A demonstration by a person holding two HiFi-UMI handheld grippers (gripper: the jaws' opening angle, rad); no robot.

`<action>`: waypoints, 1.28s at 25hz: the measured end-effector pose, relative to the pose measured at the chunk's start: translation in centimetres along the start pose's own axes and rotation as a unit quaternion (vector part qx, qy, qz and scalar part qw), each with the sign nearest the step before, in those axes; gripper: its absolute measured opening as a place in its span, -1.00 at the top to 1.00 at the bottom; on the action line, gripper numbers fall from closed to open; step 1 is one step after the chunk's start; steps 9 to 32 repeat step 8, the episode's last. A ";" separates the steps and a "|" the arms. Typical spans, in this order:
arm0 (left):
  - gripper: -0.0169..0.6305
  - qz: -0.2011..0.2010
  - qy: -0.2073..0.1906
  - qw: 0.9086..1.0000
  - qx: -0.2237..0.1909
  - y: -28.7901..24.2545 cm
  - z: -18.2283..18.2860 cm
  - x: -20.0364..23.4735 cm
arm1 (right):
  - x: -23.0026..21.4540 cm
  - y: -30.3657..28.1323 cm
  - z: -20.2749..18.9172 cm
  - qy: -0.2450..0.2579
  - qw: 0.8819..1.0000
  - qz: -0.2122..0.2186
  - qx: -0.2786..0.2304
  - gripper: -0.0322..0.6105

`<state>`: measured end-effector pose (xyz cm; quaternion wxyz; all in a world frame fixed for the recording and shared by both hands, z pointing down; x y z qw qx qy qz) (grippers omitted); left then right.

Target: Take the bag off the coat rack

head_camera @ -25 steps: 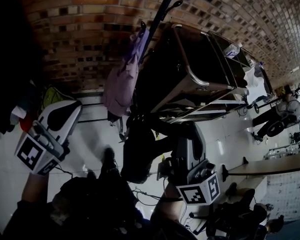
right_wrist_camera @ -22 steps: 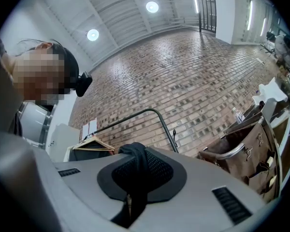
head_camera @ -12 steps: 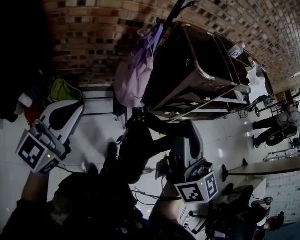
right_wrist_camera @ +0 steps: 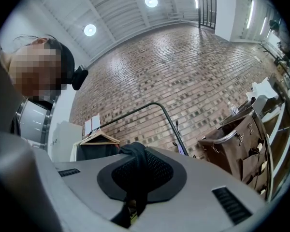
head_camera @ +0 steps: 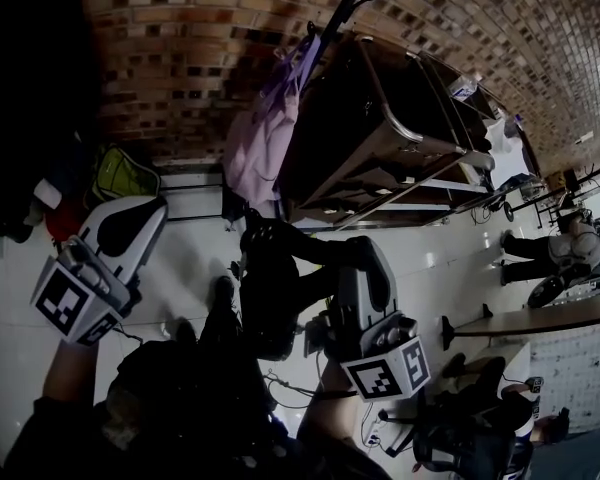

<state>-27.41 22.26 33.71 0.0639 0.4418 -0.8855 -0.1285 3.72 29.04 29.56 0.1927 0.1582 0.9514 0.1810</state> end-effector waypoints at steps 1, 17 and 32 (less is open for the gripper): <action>0.91 -0.002 0.000 1.000 -0.001 0.0 0.1 -0.3 | 0.0 0.2 0.1 0.000 1.000 -0.001 0.000 0.83; 0.91 -0.009 0.009 1.000 0.005 -0.4 -0.2 -0.5 | -0.2 0.2 0.3 0.003 1.000 -0.004 0.003 0.83; 0.91 -0.009 0.009 1.000 0.005 -0.4 -0.2 -0.5 | -0.2 0.2 0.3 0.003 1.000 -0.004 0.003 0.83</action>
Point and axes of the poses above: the fingertips, and each gripper's own axes: y backward along the fingers, x to its left, z out of its top, the point moved 8 cm from there along y, backward along the fingers, and after that the axes turned 11 degrees about -x, right-handed, at the moved point
